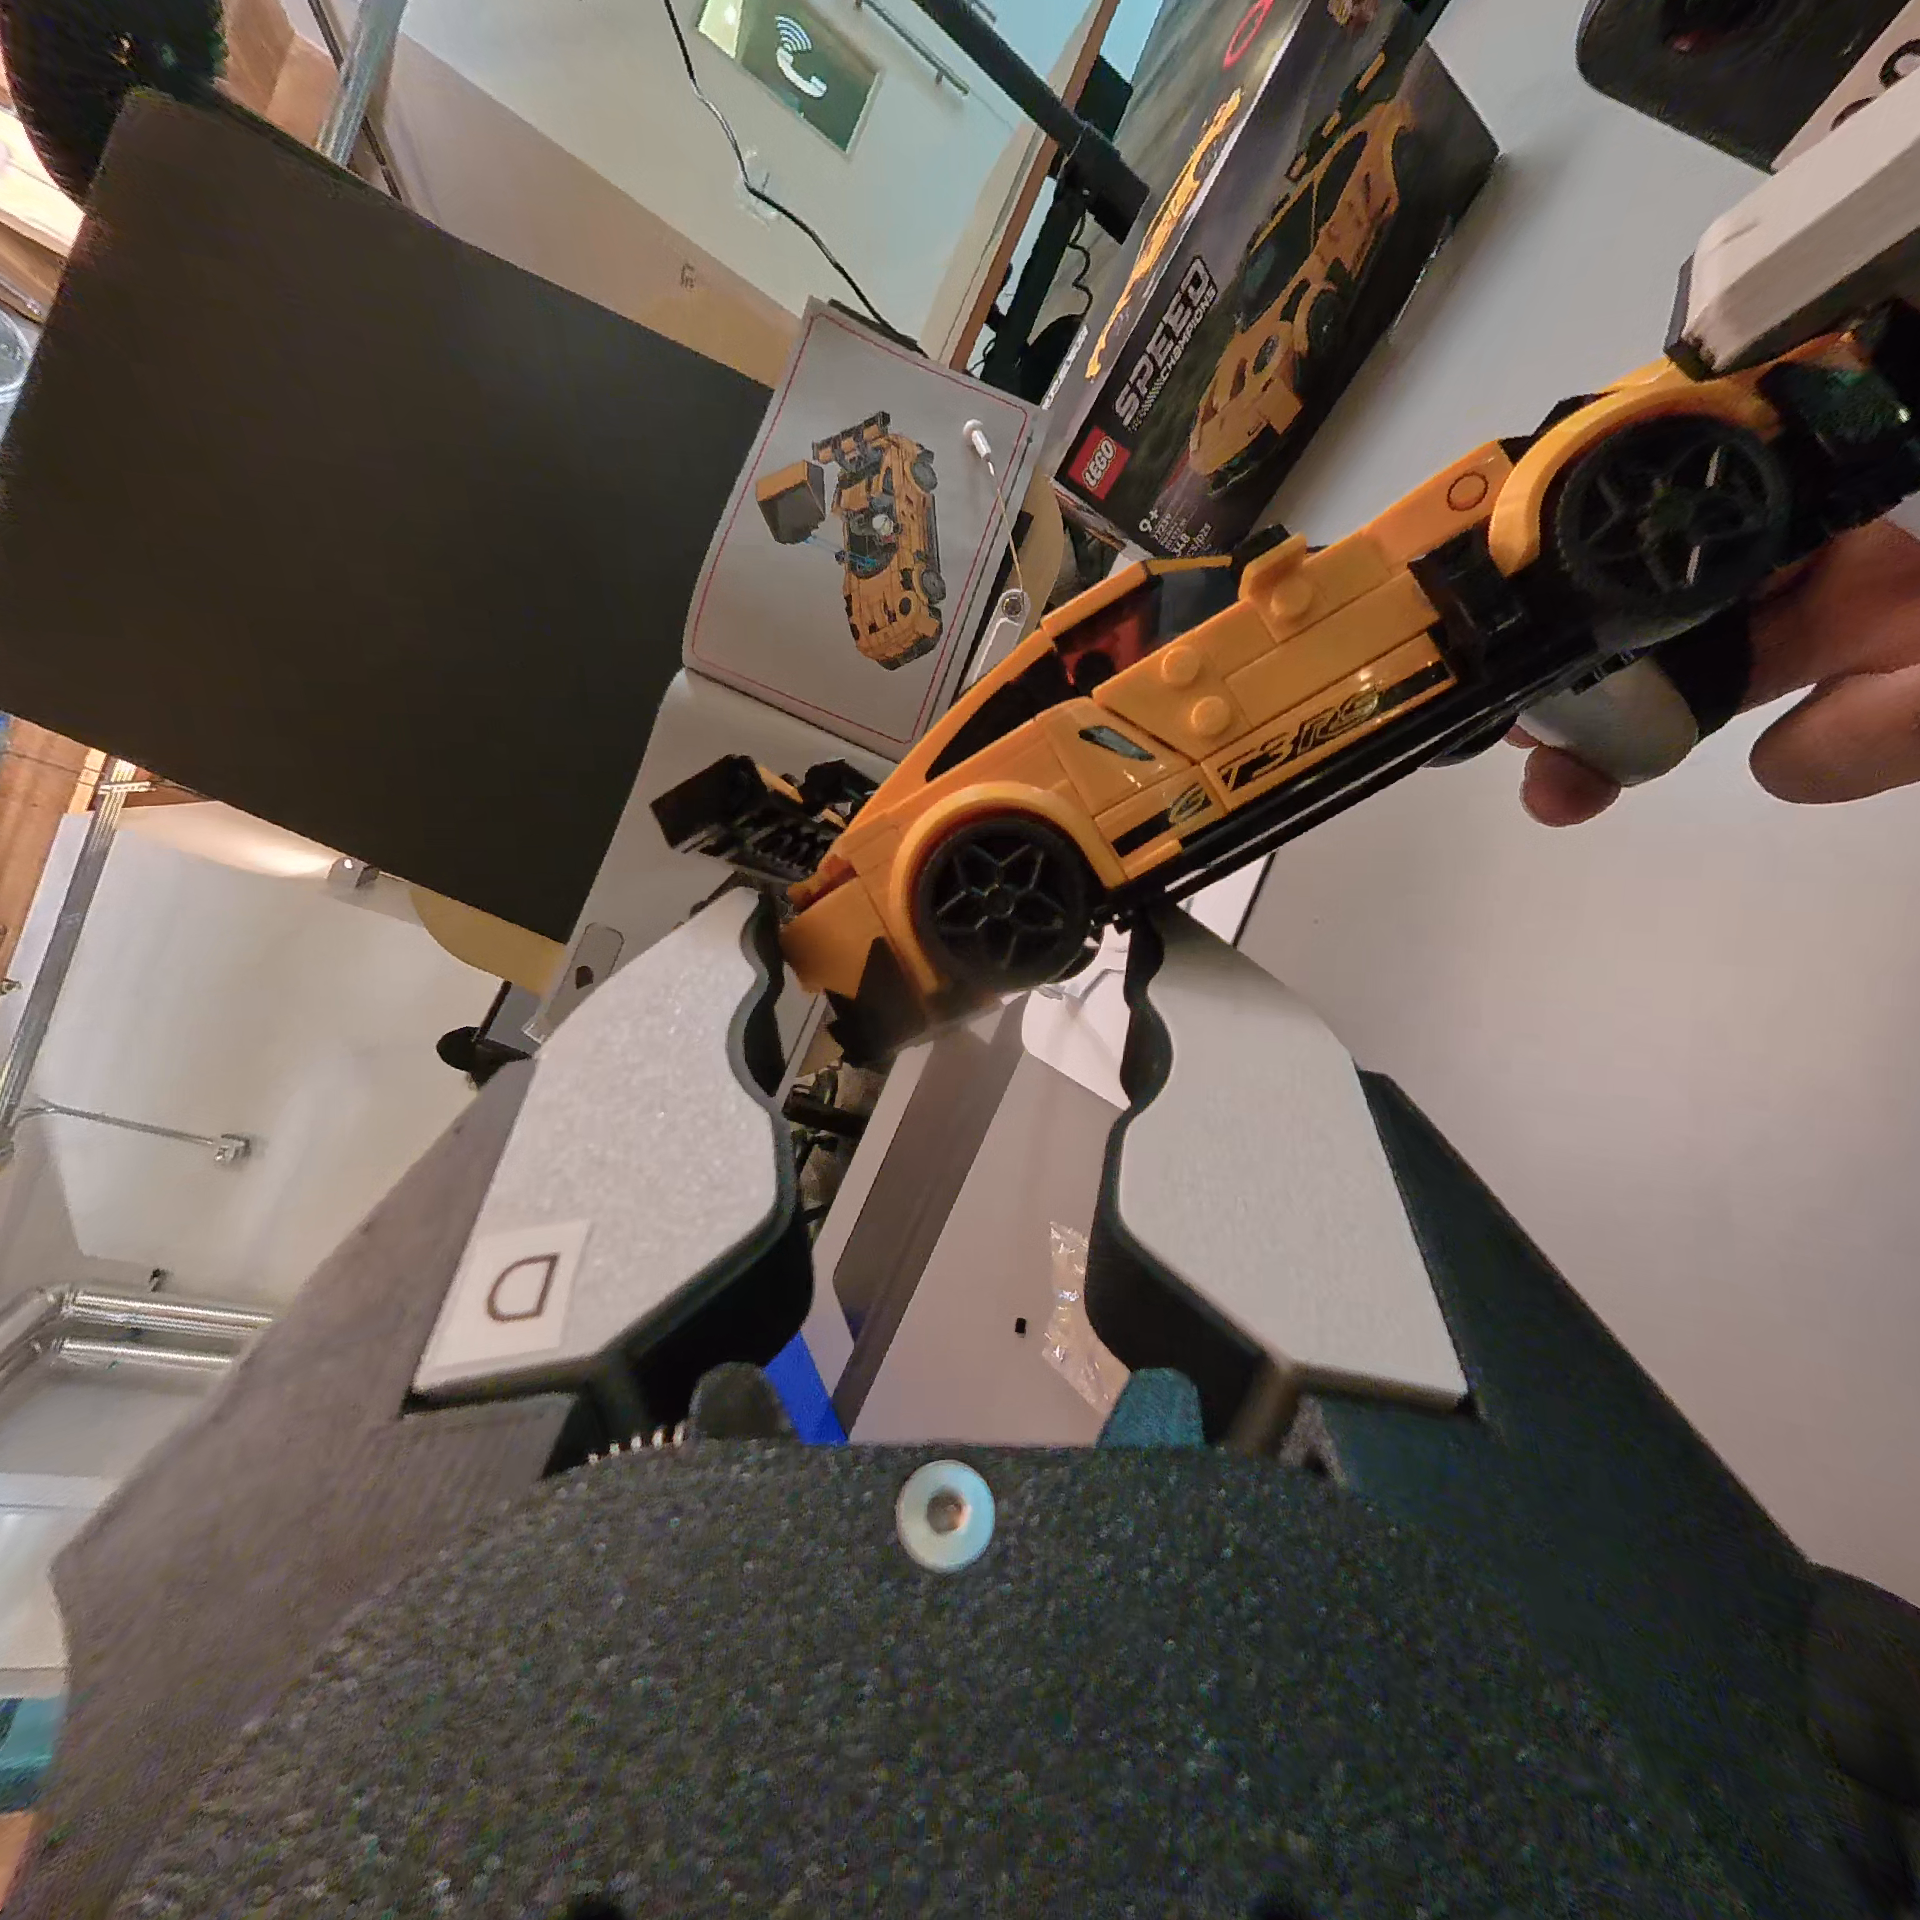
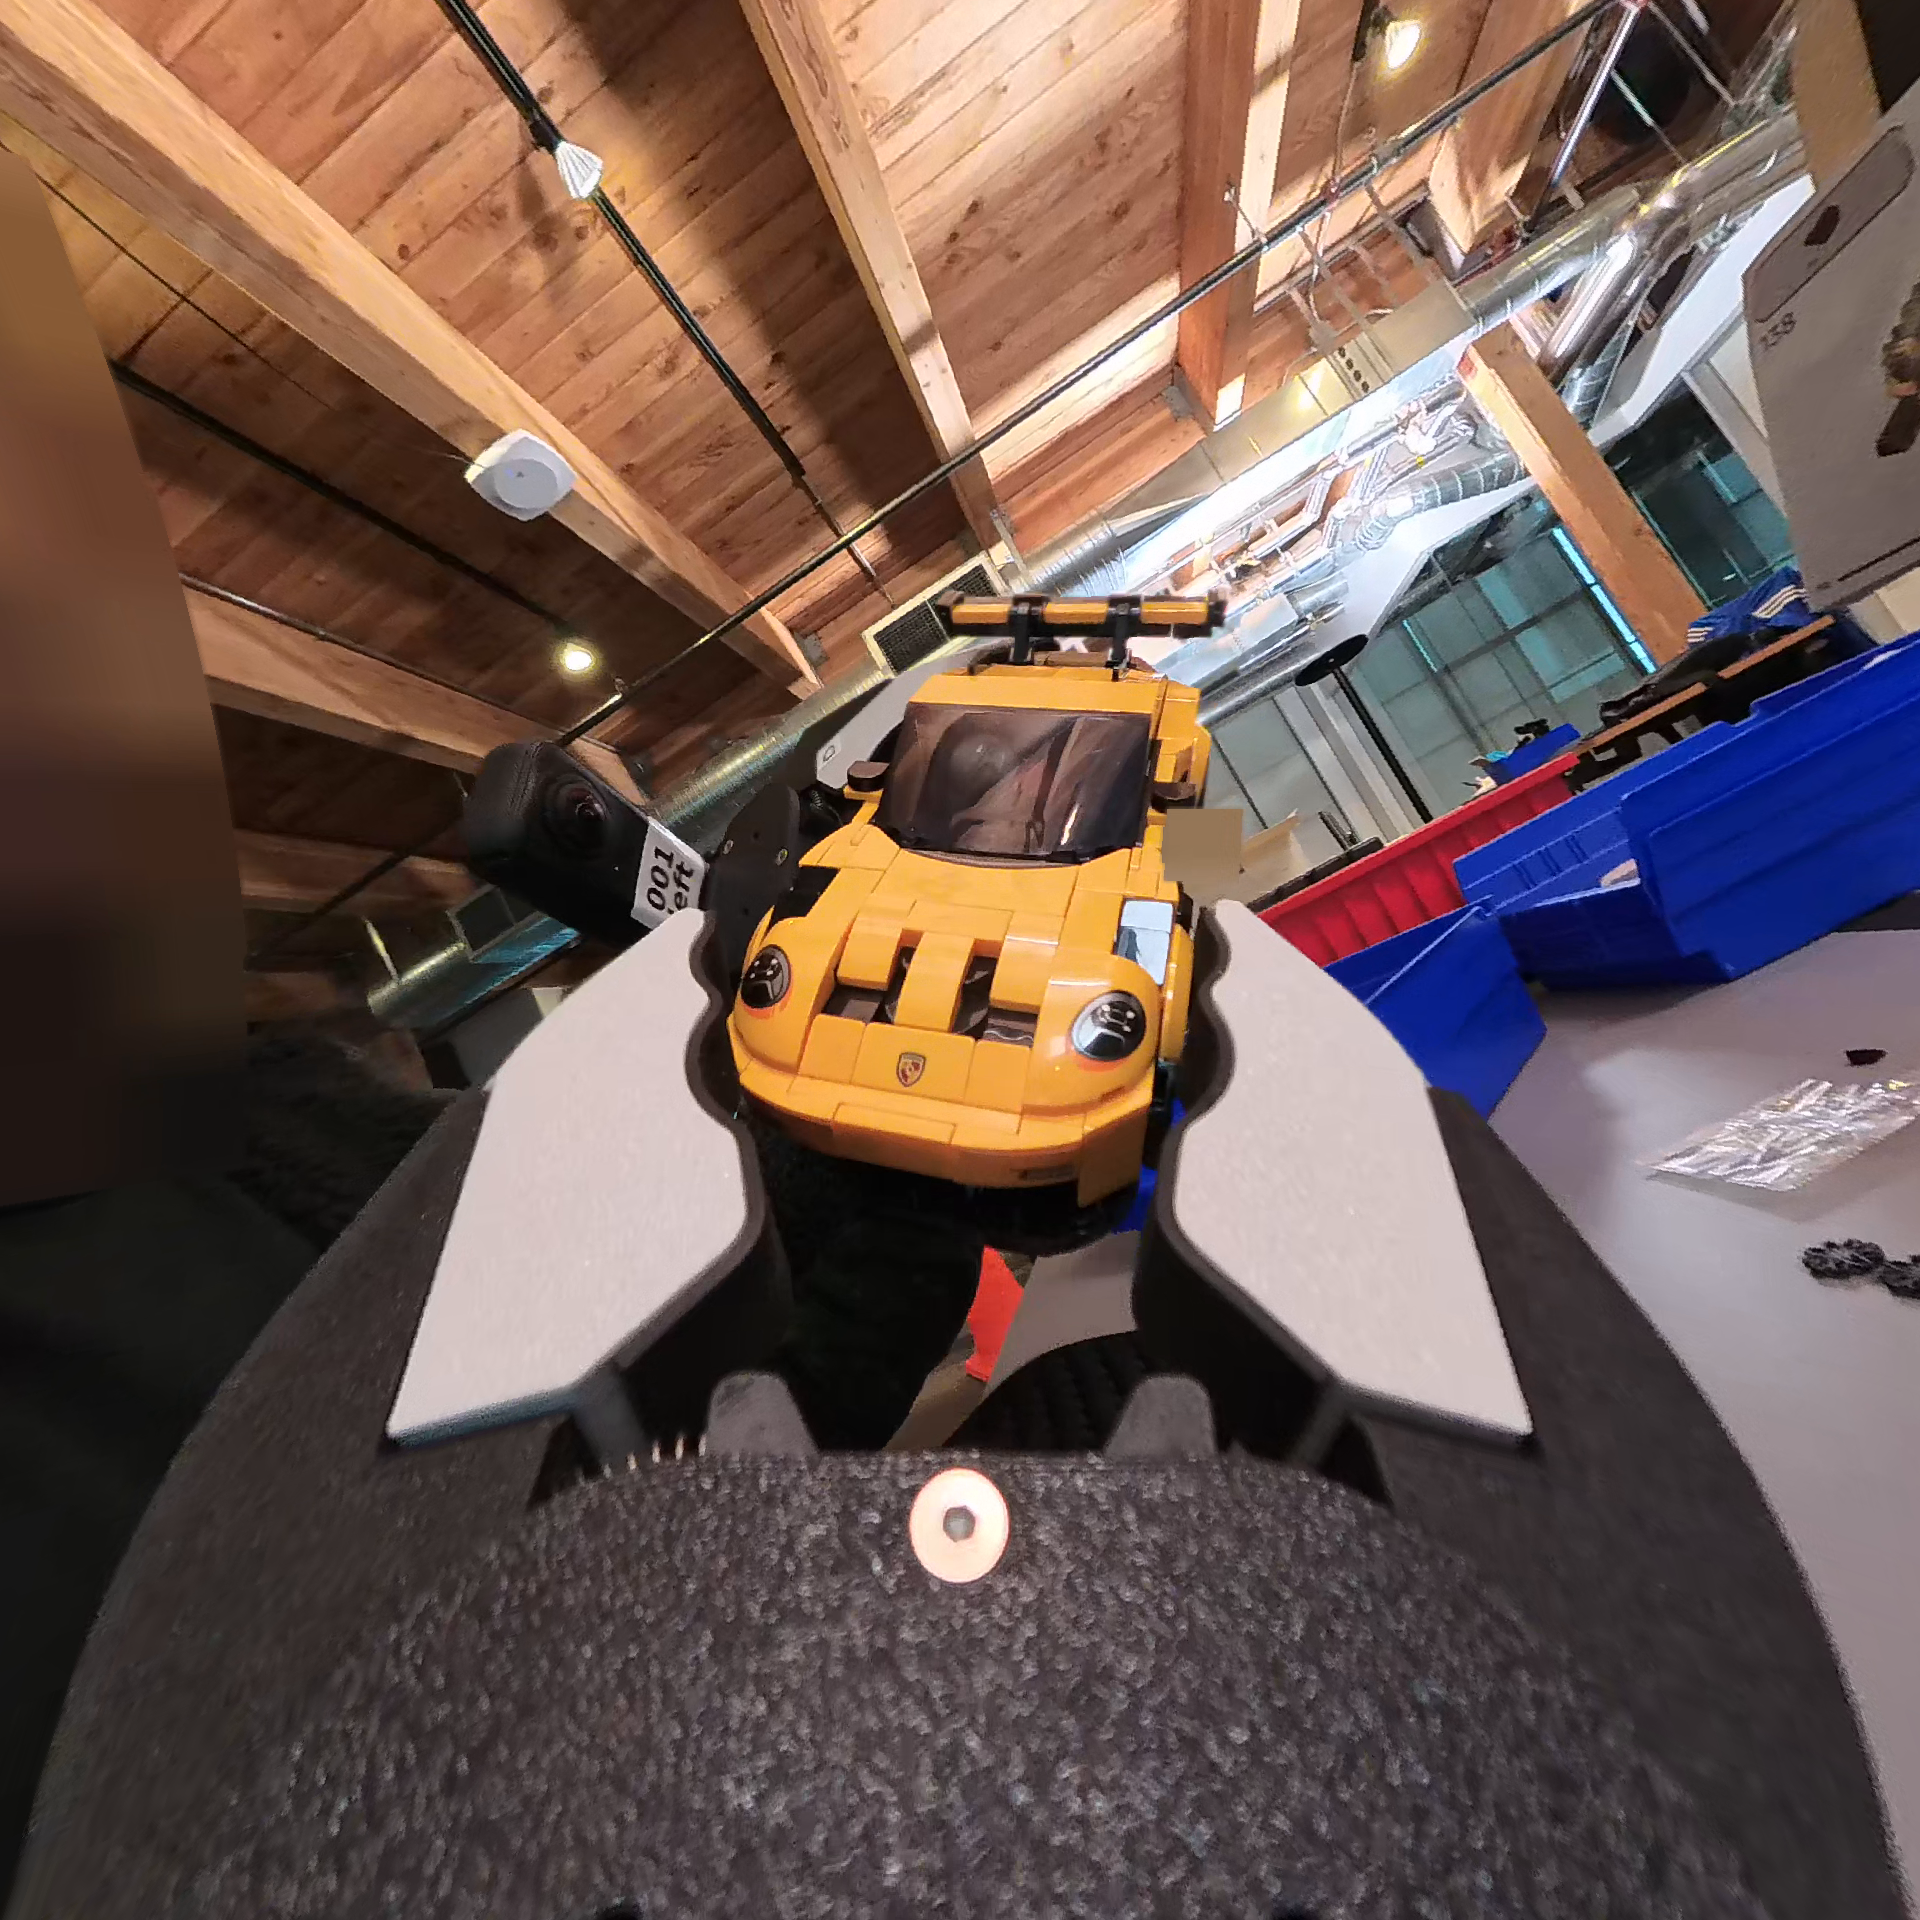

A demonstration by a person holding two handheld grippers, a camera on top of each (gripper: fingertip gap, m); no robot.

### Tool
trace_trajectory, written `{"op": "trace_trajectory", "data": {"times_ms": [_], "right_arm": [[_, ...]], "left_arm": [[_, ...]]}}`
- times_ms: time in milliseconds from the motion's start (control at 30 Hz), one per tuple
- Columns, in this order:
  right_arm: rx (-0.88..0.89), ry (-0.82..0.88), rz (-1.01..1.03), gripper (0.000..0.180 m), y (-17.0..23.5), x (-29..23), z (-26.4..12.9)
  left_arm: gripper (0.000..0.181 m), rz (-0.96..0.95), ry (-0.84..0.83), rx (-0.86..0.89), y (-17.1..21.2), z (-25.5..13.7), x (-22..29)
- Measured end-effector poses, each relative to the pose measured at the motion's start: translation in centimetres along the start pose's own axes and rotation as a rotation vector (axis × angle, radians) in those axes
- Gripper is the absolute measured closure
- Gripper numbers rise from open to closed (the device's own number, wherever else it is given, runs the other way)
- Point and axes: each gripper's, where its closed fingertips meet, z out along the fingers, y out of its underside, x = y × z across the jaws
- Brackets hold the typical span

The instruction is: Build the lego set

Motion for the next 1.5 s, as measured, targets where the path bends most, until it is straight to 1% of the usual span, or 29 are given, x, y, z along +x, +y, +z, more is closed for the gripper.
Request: {"op": "trace_trajectory", "data": {"times_ms": [133, 233, 367, 533, 633, 767, 900, 1000, 1067, 1200, 1333, 1400, 1500], "right_arm": [[0.001, -0.002, -0.007, 0.096, -0.2, -0.2, -0.1], [-0.015, 0.032, -0.024, 0.096, -0.1, 0.1, -0.3], [-0.121, 0.168, -0.112, 0.096, 0.2, 1.1, -0.4], [-0.317, 0.411, -0.222, 0.096, 0.8, 3.2, -1.7], [-0.464, 0.536, -0.282, 0.095, 1.2, 5.0, -3.5], [-0.633, 0.637, -0.304, 0.095, 1.4, 7.9, -6.4], [-0.720, 0.708, -0.258, 0.096, 1.8, 10.7, -8.8], [-0.765, 0.754, -0.193, 0.096, 2.6, 12.3, -10.3], [-0.786, 0.781, -0.173, 0.096, 3.1, 12.9, -11.0], [-0.842, 0.824, -0.164, 0.095, 4.2, 13.7, -12.1], [-0.863, 0.855, -0.151, 0.096, 4.7, 14.0, -12.6], [-0.880, 0.866, -0.162, 0.100, 4.9, 14.1, -12.8], [-0.911, 0.881, -0.175, 0.100, 5.1, 14.1, -13.0]], "left_arm": [[0.118, 0.003, -0.005, 0.006, -0.3, -0.1, 0.0], [0.118, -0.022, 0.001, 0.020, -0.1, 0.2, 0.2], [0.118, -0.118, 0.007, 0.083, 1.3, 1.5, 0.9], [0.118, -0.272, 0.051, 0.121, 3.5, 4.3, 3.1], [0.117, -0.343, 0.121, 0.108, 4.8, 6.8, 5.4], [0.115, -0.398, 0.218, 0.056, 6.4, 10.3, 8.9], [0.115, -0.411, 0.297, -0.021, 8.2, 13.3, 11.6], [0.115, -0.395, 0.371, -0.106, 9.4, 14.7, 13.6], [0.115, -0.400, 0.419, -0.142, 10.1, 15.2, 14.7], [0.115, -0.378, 0.462, -0.198, 11.1, 15.7, 16.2], [0.114, -0.382, 0.446, -0.202, 11.2, 15.7, 16.1], [0.115, -0.380, 0.440, -0.212, 11.4, 15.6, 16.0], [0.118, -0.337, 0.430, -0.231, 11.8, 15.0, 15.8]]}}
